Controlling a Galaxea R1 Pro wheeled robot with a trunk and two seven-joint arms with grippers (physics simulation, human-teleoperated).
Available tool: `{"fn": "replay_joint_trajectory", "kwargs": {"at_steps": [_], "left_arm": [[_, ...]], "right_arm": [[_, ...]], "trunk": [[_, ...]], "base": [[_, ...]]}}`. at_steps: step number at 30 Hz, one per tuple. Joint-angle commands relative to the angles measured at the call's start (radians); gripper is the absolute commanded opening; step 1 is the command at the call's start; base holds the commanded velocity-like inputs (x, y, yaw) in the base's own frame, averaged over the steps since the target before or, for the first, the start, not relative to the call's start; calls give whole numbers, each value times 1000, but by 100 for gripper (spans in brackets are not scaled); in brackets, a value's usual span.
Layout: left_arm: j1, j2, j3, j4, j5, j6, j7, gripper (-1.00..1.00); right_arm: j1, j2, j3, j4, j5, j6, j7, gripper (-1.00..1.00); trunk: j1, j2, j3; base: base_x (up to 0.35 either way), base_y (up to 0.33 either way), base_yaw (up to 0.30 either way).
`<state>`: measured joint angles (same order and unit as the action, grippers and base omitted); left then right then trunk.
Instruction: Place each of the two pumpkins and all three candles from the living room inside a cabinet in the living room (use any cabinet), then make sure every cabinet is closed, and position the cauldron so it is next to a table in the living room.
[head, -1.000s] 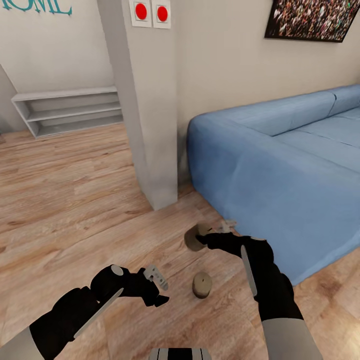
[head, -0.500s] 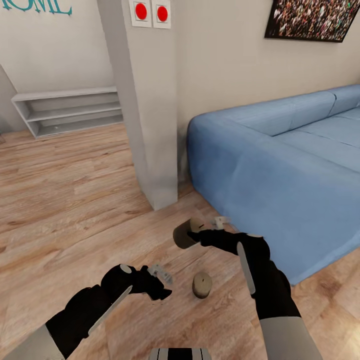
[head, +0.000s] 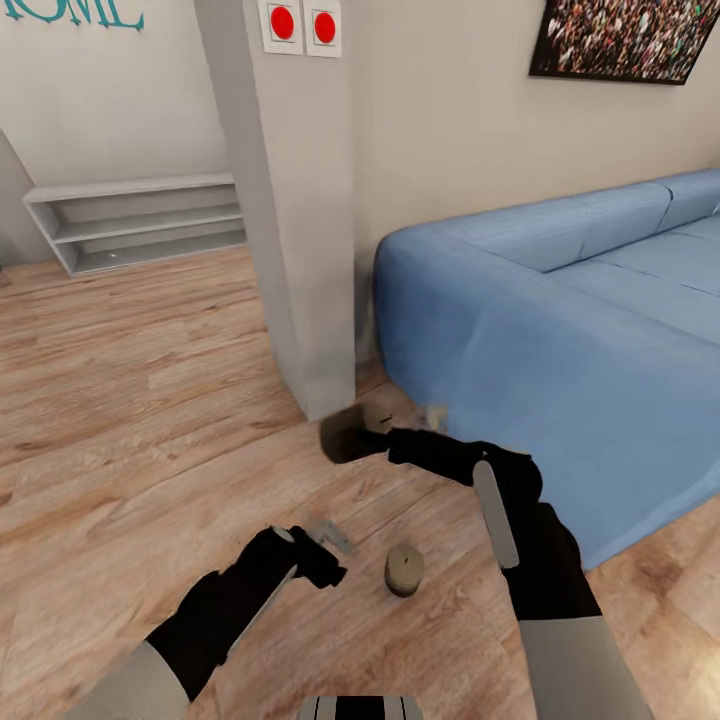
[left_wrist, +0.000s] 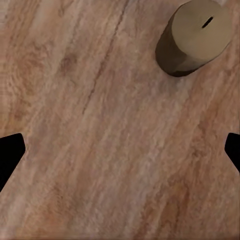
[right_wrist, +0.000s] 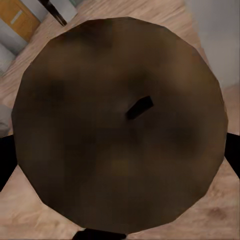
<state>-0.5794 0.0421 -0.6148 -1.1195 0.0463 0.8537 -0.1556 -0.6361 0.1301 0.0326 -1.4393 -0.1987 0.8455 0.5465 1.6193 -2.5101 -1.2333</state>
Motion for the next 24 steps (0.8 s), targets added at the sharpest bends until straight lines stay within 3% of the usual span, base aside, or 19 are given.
{"fn": "replay_joint_trajectory", "kwargs": {"at_steps": [1, 3, 5, 15, 24], "left_arm": [[0, -22, 0, 24, -35, 1, 0, 100], [0, -74, 1, 88, -79, 1, 0, 100], [-1, -101, 2, 117, -95, 1, 0, 100], [-2, -118, 2, 110, -99, 1, -4, 100], [-1, -138, 1, 107, -98, 1, -6, 100]], "right_arm": [[-10, 0, -1, 0, 2, 1, 0, -100], [-36, -1, -4, 1, -1, 1, -1, -100], [-53, -3, -7, 3, -2, 6, -2, -100], [-65, -4, -17, -2, -2, 71, -1, -100], [-65, -3, -17, -3, -2, 73, 1, -100]], "trunk": [[0, 0, 0], [0, 0, 0], [0, 0, 0], [0, 0, 0], [0, 0, 0]], "base": [[0, 0, 0], [0, 0, 0], [0, 0, 0], [8, 0, 0], [282, 0, 0]]}}
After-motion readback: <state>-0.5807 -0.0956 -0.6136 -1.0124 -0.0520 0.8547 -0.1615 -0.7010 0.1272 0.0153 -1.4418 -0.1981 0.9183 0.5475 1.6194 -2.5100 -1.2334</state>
